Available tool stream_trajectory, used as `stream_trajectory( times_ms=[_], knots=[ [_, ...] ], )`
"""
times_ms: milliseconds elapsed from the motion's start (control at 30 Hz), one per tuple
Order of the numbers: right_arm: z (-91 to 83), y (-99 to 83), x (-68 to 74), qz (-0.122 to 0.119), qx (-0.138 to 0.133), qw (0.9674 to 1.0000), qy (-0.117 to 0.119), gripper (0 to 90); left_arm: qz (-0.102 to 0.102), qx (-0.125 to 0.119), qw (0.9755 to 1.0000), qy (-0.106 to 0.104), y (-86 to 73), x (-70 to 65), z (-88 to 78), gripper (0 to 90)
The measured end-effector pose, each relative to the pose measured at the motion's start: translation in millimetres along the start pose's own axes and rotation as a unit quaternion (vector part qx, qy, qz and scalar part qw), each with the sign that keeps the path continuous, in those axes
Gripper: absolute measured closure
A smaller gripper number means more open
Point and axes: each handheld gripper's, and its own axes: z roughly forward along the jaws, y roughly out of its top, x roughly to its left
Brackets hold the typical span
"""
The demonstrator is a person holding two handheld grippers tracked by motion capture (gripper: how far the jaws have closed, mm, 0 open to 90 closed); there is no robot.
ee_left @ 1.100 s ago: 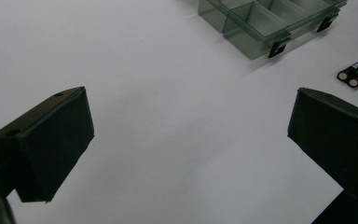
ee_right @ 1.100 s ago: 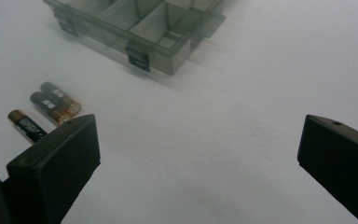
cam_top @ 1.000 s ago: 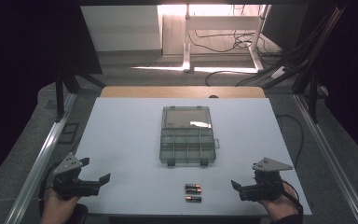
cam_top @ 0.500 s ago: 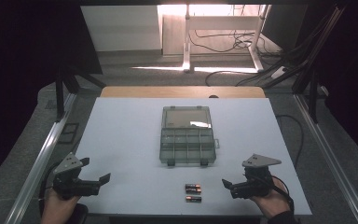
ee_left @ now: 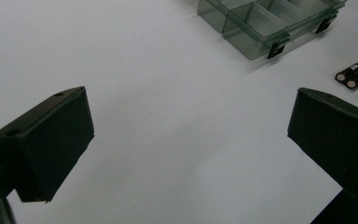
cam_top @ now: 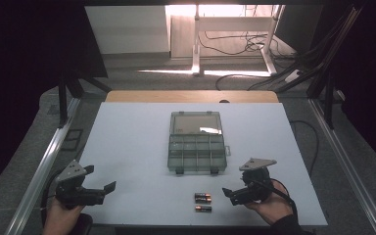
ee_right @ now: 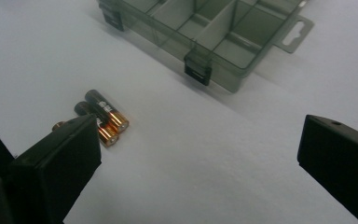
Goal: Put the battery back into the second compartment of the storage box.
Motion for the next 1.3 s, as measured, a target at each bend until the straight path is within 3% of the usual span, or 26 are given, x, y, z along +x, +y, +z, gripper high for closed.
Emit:
stream_trajectory(
  times_ms=[200,333,467,567,667,700,900,1300],
  knots=[
    [10.4,6.0,9.1,-0.021,0.024,0.9995,0.007,1.1,0.002,0.000,1.0000,-0.001,-0.1,-0.1,-0.1,0.7],
    [16.7,9.7,14.0,-0.036,0.032,0.9987,0.016,7.3,0.003,0.001,1.0000,-0.001,0.0,-0.5,0.1,0.8],
    [22.1,14.7,18.7,-0.053,0.041,0.9974,0.027,16.6,0.004,0.001,1.0000,-0.001,0.1,-0.7,0.3,0.9],
    [27.3,19.8,23.7,-0.071,0.052,0.9953,0.041,29.0,0.004,0.001,1.0000,-0.001,0.0,-0.6,0.2,1.0],
    [31.1,21.9,25.8,-0.077,0.057,0.9941,0.050,34.4,0.004,0.001,1.0000,-0.001,0.1,-0.6,0.3,1.0],
    [35.5,24.2,27.5,-0.086,0.068,0.9920,0.062,41.4,0.005,0.001,1.0000,-0.002,0.1,-0.7,0.3,1.0],
    [49.0,31.5,33.9,-0.110,0.087,0.9870,0.079,53.0,0.006,0.001,1.0000,-0.002,0.2,-0.8,0.3,1.1],
    [72.6,38.1,45.0,-0.145,0.128,0.9760,0.101,63.7,0.009,0.003,1.0000,-0.001,0.2,-1.4,0.8,1.2]
  ],
)
